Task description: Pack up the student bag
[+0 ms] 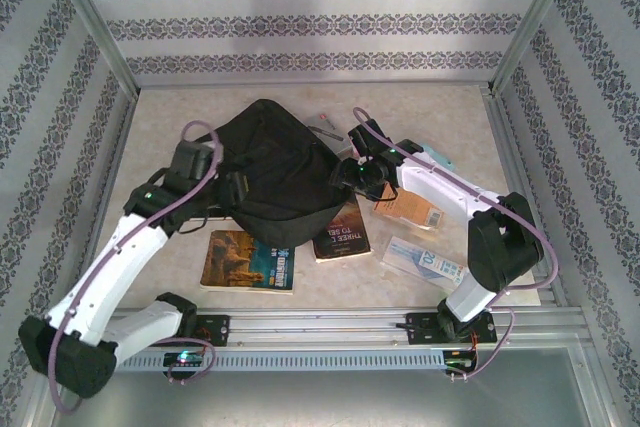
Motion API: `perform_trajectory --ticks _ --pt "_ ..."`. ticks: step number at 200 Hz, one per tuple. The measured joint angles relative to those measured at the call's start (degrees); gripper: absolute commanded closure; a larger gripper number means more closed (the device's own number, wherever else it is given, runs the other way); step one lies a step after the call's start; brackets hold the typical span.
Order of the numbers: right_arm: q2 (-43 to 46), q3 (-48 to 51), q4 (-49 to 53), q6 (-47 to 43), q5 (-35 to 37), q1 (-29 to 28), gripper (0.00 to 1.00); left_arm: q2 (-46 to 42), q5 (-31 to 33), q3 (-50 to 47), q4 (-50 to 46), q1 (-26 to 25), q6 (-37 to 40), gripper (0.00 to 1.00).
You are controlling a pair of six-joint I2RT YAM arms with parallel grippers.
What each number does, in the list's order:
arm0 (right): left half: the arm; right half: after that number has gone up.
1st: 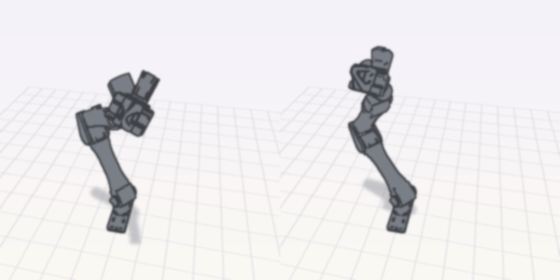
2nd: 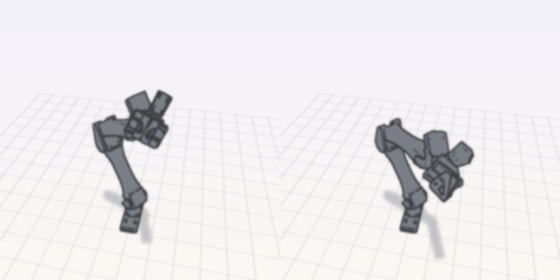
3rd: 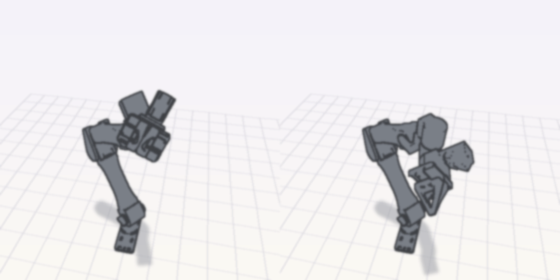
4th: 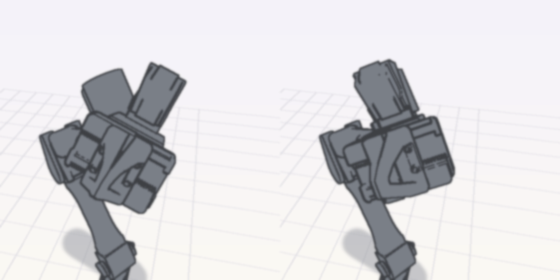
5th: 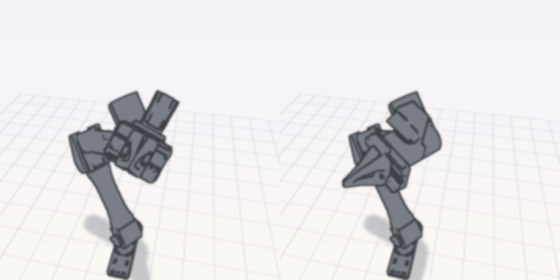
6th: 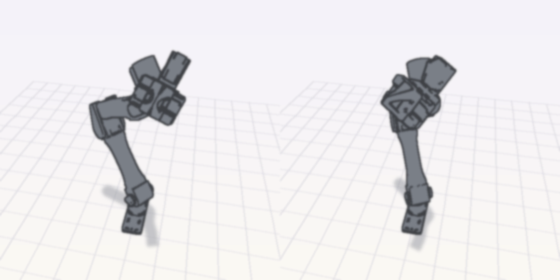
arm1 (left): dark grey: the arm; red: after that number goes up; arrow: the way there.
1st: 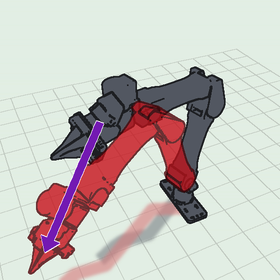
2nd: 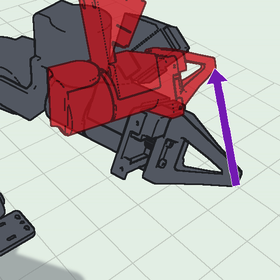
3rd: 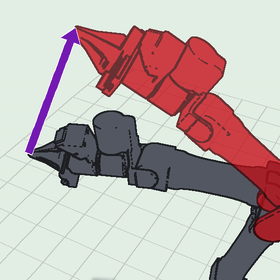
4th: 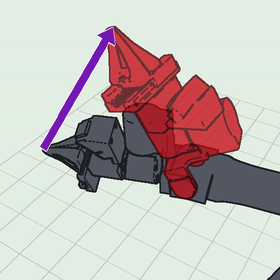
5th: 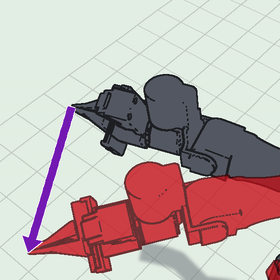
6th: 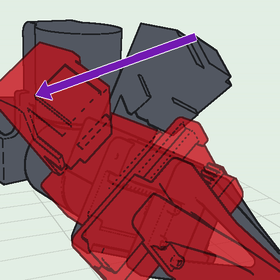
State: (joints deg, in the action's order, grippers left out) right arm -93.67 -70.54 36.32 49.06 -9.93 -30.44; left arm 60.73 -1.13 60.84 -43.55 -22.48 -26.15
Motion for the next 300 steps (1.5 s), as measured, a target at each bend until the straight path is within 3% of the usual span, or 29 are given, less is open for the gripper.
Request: perform_trajectory --ticks 22,46,82,121,160,209,225,257,274,288,300 --pt "0.09 0.00 0.07 -0.87 0.68 0.02 0.35 9.11 5.03 8.28 -0.07 -7.96 5.62 0.41" --pt "0.72 0.00 0.31 -2.49 1.60 0.02 0.33 18.99 7.21 12.41 0.37 -11.21 11.10 0.39" --pt "3.28 0.00 0.59 -5.33 2.19 0.02 0.29 30.40 9.55 16.24 0.22 -9.90 18.69 0.34" --pt "4.83 0.00 0.63 -7.91 2.16 0.07 0.28 35.01 8.87 20.79 0.63 -6.10 24.20 0.28" --pt "4.83 0.00 0.50 -9.27 1.51 0.39 0.27 41.03 7.54 25.09 1.09 -2.86 26.10 0.26" --pt "5.25 0.22 0.15 -10.49 0.44 1.88 0.26 44.76 5.73 25.99 1.16 -2.51 26.18 0.25" --pt "5.51 0.59 -0.33 -10.49 -0.15 2.21 0.27 44.94 6.64 25.99 1.60 -2.51 26.21 0.33" --pt "5.60 1.38 -1.68 -10.45 -1.73 2.21 0.31 46.49 10.51 26.03 3.37 -2.10 26.40 0.73" --pt "5.81 1.81 -2.36 -10.45 -2.40 2.21 0.32 46.82 12.48 26.03 3.91 -1.84 27.69 0.89" --pt "6.10 1.86 -2.69 -10.47 -2.95 2.21 0.33 46.82 13.60 26.03 4.39 -1.62 27.78 1.00" --pt "6.54 1.86 -2.89 -10.47 -3.19 2.21 0.34 46.82 14.01 26.08 4.83 -1.49 27.87 1.00"
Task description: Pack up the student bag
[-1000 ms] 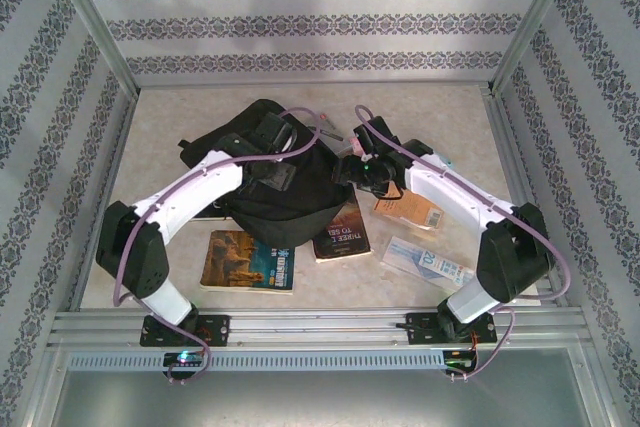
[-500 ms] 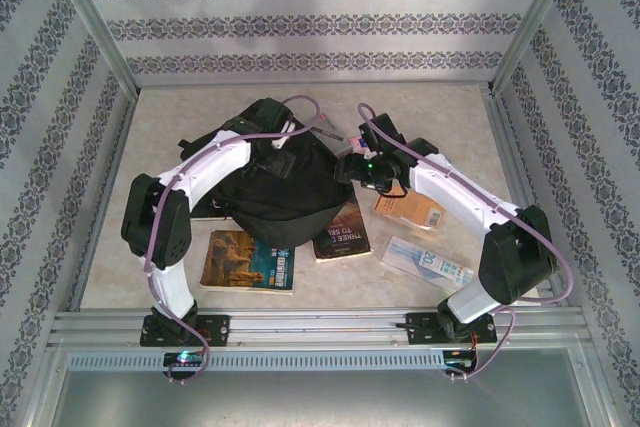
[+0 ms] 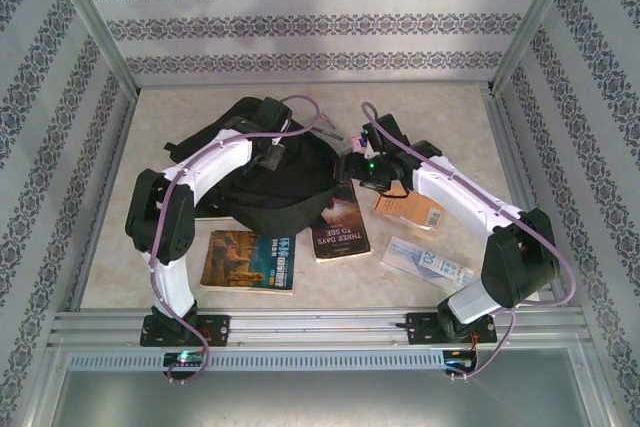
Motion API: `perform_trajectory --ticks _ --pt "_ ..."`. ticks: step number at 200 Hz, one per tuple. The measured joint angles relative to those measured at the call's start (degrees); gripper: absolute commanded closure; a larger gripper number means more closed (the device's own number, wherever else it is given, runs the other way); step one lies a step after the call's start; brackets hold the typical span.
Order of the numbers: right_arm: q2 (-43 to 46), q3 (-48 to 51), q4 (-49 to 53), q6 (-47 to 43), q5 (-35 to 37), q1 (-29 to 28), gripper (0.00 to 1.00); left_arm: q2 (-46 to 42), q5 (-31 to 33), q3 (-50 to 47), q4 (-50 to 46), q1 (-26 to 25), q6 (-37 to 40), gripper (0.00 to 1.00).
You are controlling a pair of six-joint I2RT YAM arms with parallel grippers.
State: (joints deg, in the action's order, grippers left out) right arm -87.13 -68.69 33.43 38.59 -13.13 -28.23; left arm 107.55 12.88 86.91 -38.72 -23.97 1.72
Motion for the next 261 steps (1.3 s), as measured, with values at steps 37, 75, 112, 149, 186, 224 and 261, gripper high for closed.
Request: perform_trajectory --ticks 37,75,112,149,186,224,261 --pt "1.49 -0.02 -0.79 -0.02 -1.68 -0.04 0.37 -0.02 0.92 0.63 0.24 0.07 0.31 1.00" --pt "1.42 -1.51 -1.16 0.22 -4.17 -0.04 0.37 -1.11 0.90 3.93 -1.14 0.85 0.50 1.00" --pt "-1.09 -6.73 -2.03 2.12 -6.56 -0.04 0.41 -4.13 0.68 7.41 -3.30 2.60 0.20 1.00" --pt "-6.29 -12.57 -2.45 5.64 -7.85 0.39 0.48 -6.99 -0.72 9.14 -4.48 3.41 -1.14 1.00" --pt "-11.06 -17.14 -1.51 7.58 -7.72 1.86 0.55 -9.33 -6.03 9.11 -5.09 6.03 -4.02 1.00" --pt "-11.19 -16.13 -3.58 11.54 -7.52 4.70 0.59 -10.93 -11.26 8.44 -5.03 9.51 -7.08 1.00" --pt "-8.15 -11.28 -7.85 14.75 -6.95 6.73 0.65 -11.52 -14.08 7.80 -5.01 10.21 -8.70 1.00"
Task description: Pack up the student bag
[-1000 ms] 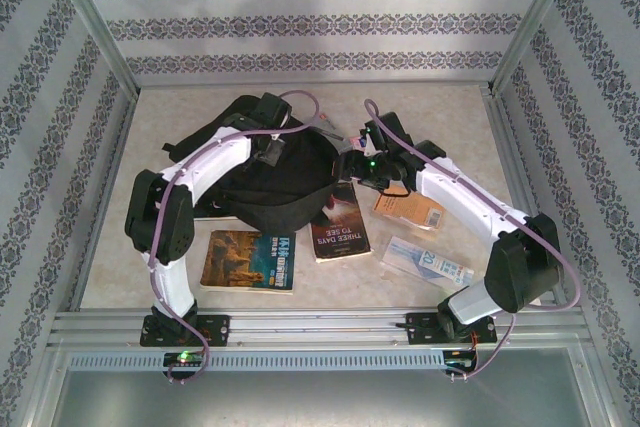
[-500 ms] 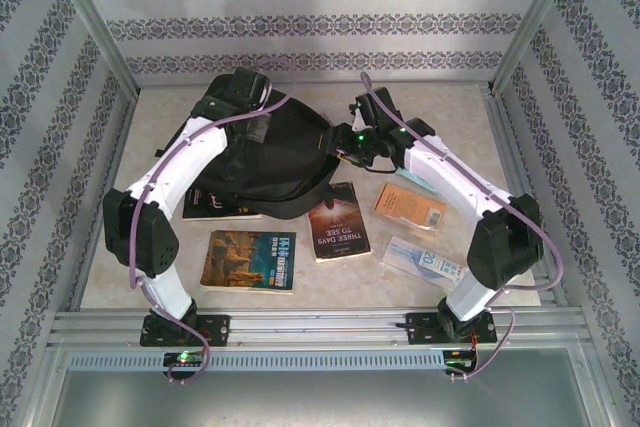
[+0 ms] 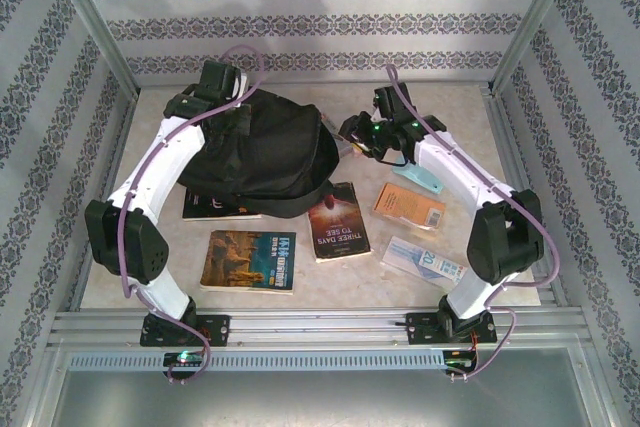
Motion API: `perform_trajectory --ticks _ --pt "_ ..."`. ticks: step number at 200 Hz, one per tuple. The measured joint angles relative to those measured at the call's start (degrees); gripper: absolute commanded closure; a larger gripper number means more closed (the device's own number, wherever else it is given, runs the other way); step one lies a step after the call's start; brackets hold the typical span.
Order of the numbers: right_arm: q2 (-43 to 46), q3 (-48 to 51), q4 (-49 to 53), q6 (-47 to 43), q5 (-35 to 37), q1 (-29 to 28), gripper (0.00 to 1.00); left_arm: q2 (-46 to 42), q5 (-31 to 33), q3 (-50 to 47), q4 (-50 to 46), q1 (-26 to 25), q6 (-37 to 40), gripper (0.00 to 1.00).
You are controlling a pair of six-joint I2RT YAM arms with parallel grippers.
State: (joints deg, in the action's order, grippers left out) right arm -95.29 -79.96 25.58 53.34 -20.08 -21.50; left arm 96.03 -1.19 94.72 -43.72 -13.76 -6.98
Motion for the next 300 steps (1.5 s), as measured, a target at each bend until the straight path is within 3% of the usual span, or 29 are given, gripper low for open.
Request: perform_trajectory --ticks 50,75,98,110,123,201,300 --pt "-2.05 -0.59 -5.60 1.81 -5.35 -2.45 0.93 -0.17 -5.42 -2.25 1.29 0.00 -2.34 1.00" --pt "-4.59 -0.20 -11.08 5.27 -9.68 -5.38 1.00 -0.22 -8.33 -2.97 1.77 0.02 -3.32 1.00" --pt "-4.87 3.26 -19.26 11.08 -14.10 -6.82 1.00 -0.20 -10.58 -2.97 1.53 0.02 -4.55 0.55" --pt "-4.87 4.52 -22.67 13.60 -15.30 -6.99 1.00 -0.20 -11.80 -2.69 1.46 0.02 -5.79 0.44" --pt "-4.87 5.33 -25.35 16.22 -16.06 -7.28 1.00 -0.44 -12.79 -2.60 1.46 0.00 -7.56 0.38" --pt "-5.68 5.68 -38.69 25.73 -19.10 -8.74 1.00 -11.23 -14.51 -1.64 0.35 -2.32 -13.03 0.28" --pt "-11.63 5.55 -56.52 34.07 -20.65 -10.27 1.00 -7.61 -18.05 3.34 -3.48 -8.04 -10.32 0.23"
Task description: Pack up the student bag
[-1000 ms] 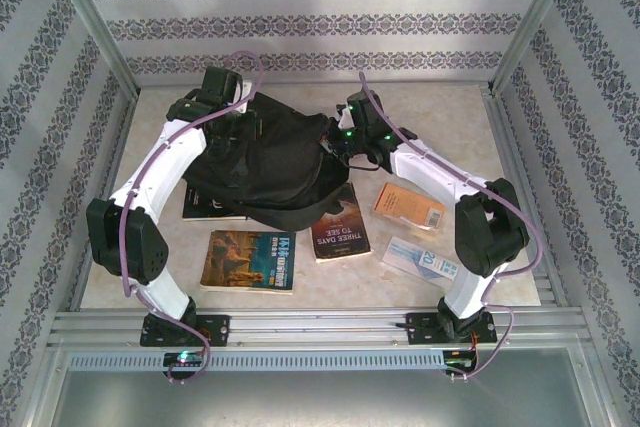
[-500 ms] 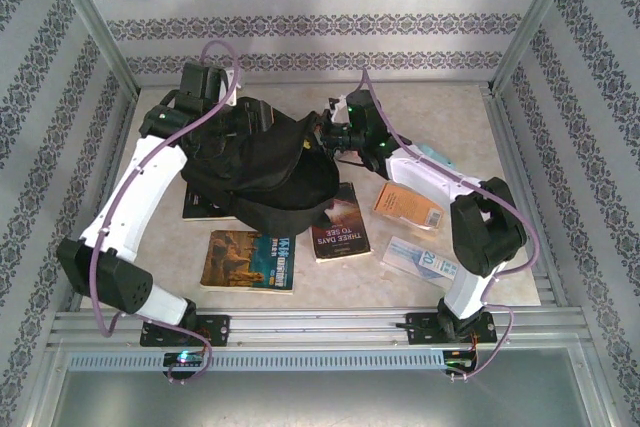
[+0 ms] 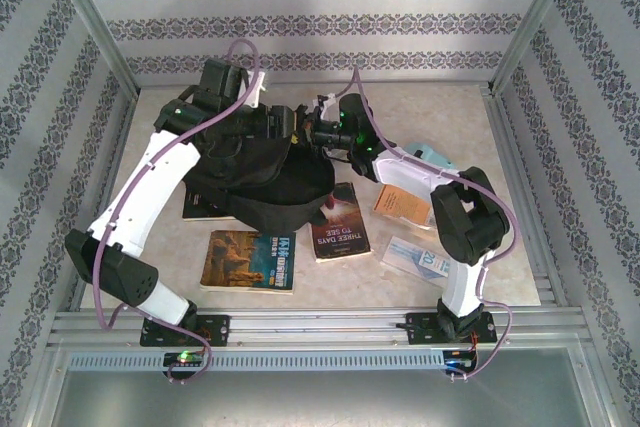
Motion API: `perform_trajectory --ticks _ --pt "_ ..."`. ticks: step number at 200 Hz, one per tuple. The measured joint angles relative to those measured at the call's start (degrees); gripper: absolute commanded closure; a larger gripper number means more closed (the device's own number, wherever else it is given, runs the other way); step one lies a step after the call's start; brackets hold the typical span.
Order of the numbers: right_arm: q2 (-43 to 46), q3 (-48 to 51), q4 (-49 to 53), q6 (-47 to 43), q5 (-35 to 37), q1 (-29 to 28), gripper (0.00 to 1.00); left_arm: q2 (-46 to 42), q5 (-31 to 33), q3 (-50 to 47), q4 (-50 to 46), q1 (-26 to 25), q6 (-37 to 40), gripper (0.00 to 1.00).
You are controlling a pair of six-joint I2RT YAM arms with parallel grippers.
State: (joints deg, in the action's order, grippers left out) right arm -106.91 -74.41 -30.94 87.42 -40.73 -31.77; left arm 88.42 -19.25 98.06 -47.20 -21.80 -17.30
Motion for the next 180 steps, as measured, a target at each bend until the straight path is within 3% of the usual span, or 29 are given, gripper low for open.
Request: perform_trajectory --ticks 93,128,152,180 --pt "0.02 2.40 -10.23 1.75 -1.40 -0.11 1.00 0.26 1.66 0.31 -0.70 -0.33 0.57 0.22" --pt "0.02 2.49 -11.87 2.49 -1.81 -0.39 1.00 1.25 0.28 0.66 -0.66 -0.33 0.57 0.25" --pt "0.02 2.49 -12.20 2.71 -2.05 -0.39 1.00 1.64 -0.57 0.52 -0.63 -0.39 0.81 0.38" --pt "-0.31 2.58 -12.09 2.78 -2.21 -0.37 1.00 1.62 -0.24 0.33 -0.39 -0.72 1.09 0.67"
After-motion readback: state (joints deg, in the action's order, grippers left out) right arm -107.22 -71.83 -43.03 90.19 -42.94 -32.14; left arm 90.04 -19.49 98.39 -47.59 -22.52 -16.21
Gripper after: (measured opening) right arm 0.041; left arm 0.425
